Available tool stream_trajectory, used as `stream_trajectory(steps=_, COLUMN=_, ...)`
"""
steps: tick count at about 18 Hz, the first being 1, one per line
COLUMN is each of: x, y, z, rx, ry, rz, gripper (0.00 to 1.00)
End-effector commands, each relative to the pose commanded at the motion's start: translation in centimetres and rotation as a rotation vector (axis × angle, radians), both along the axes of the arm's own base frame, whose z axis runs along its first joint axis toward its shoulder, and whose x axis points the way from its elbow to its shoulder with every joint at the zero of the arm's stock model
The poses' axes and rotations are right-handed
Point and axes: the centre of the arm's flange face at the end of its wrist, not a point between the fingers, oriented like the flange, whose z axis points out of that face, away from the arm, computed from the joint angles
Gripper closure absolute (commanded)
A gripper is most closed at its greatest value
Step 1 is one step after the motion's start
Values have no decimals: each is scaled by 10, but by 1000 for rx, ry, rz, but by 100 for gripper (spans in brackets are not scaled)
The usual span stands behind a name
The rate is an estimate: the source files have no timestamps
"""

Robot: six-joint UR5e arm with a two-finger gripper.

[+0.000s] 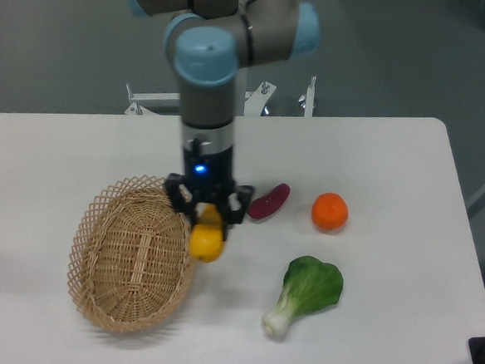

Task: Place the mango in the basket
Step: 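Carry the mango over the wicker basket and lower it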

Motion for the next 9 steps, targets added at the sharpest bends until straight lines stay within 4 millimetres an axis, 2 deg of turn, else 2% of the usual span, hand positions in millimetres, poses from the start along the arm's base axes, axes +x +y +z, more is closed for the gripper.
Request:
stream_trajectory(steps=2, x=21, y=12, z=-17, rx=-30, ry=-8, rz=-21, gripper=60)
stream_trajectory(steps=5, x=40, y=25, z=-38, rx=-71, ry=-6, rz=-37, gripper=60)
stream_trajectory(steps=9, x=54, y=36, z=-52, rx=-85, ry=-18, rz=-63, gripper=58)
